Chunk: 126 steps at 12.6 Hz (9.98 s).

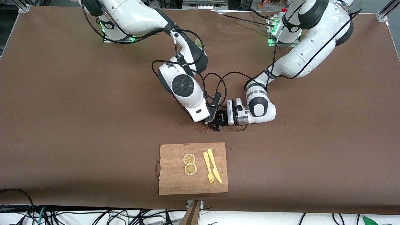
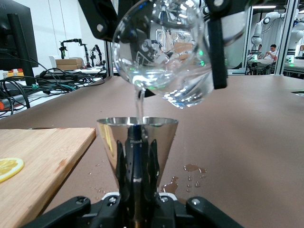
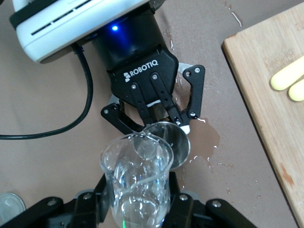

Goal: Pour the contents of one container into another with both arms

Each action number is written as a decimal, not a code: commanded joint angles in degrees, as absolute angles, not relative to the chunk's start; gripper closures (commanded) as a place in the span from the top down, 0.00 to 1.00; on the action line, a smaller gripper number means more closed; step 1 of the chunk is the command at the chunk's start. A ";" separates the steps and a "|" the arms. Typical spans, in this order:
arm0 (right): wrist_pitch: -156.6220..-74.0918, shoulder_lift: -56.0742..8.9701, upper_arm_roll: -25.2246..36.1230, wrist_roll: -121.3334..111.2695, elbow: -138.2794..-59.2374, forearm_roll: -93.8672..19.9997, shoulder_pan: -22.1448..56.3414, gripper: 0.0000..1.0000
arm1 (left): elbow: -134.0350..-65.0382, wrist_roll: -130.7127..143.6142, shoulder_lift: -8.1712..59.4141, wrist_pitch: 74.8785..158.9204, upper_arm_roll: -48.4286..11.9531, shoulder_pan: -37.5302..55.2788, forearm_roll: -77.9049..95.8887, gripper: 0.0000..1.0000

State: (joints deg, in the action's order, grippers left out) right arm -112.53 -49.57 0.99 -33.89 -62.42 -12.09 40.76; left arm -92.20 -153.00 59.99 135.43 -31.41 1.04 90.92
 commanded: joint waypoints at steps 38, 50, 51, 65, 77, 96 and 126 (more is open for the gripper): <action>-79.80 -55.62 0.44 -137.63 -75.50 -40.88 -15.63 0.18 | -90.88 -127.62 50.01 85.18 7.63 -13.88 77.36 0.00; -83.85 -58.89 0.44 -140.10 -75.32 -40.52 -19.16 0.73 | -91.67 -133.86 53.79 85.08 11.78 -17.40 76.20 0.00; -83.85 -58.89 0.44 -140.10 -75.32 -40.43 -19.25 1.00 | -91.58 -133.86 54.14 85.08 11.86 -17.40 76.20 0.00; -80.68 -55.03 5.19 -133.44 -71.98 -31.39 -23.20 1.00 | -91.32 -144.46 54.49 80.96 11.78 -17.23 77.51 0.00; -81.12 -38.51 4.92 -100.23 -71.63 -18.46 -15.12 1.00 | -92.02 -152.05 57.39 77.61 11.95 -17.31 78.93 0.09; -81.04 -26.02 4.57 -51.69 -71.63 -3.34 0.08 1.00 | -92.11 -143.19 49.32 77.96 17.57 -18.19 69.36 1.00; -84.11 7.92 -0.53 6.06 -97.21 0.79 -1.49 1.00 | -102.84 6.49 -8.07 93.80 -6.85 -7.82 1.95 1.00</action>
State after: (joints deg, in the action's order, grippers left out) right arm -84.65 9.33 -0.02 4.94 -98.93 0.77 -0.84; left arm -101.06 0.91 -3.91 96.49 -7.24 -8.59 5.53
